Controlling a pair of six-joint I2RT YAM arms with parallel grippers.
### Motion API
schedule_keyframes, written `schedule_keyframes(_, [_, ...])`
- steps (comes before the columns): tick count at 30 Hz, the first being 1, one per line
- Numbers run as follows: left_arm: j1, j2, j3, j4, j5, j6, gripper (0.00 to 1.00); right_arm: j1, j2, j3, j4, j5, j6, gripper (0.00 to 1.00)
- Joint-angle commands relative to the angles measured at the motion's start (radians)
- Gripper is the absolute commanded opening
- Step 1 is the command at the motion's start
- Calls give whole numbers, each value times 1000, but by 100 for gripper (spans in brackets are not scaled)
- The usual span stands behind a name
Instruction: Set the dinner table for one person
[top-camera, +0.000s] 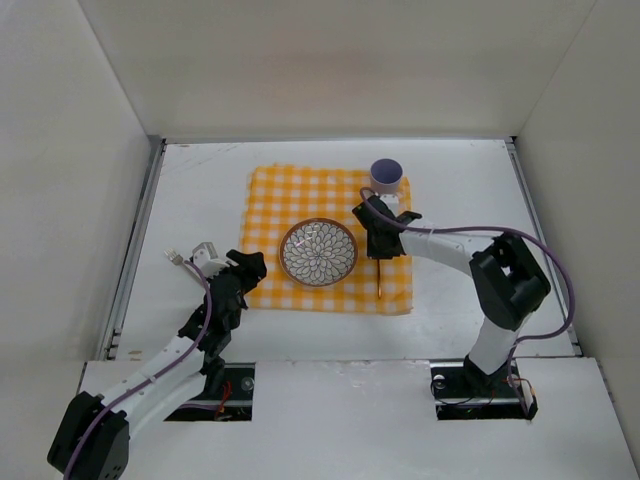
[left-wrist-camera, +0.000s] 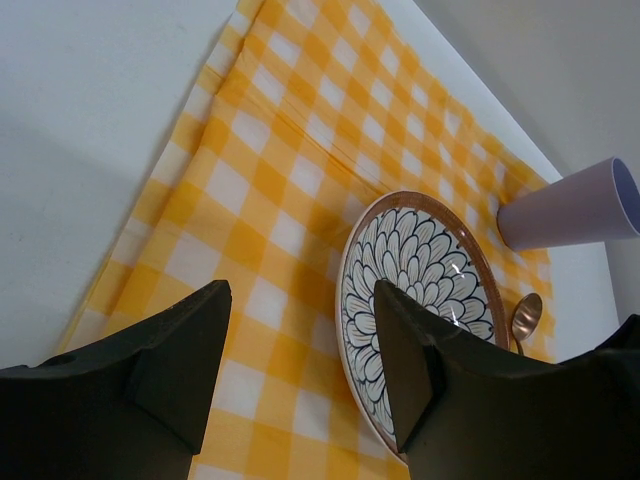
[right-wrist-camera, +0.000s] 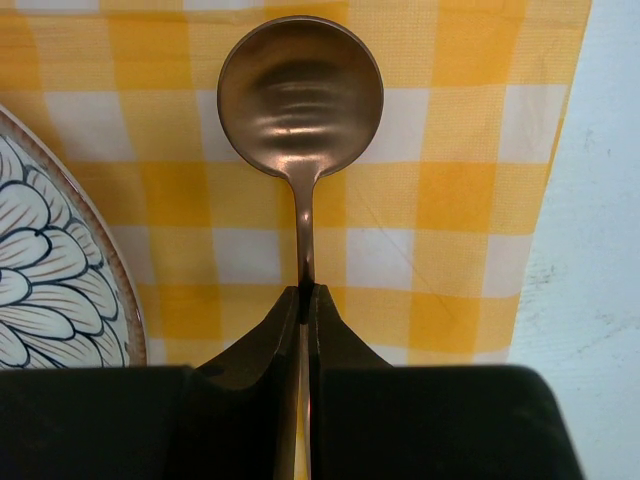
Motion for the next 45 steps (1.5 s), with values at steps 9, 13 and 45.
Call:
schedule_keyframes(9, [-2,4,0,41,5,-6,57,-21,28,19,103,17,37,11])
schedule_keyframes(13, [4,0,0,41,-3,5,57,-15,-18,-5,114,18,43,30])
schedule_keyframes(45, [378,167,395,-826,-63,56,39,-9,-613,-562,724,-55,34,13])
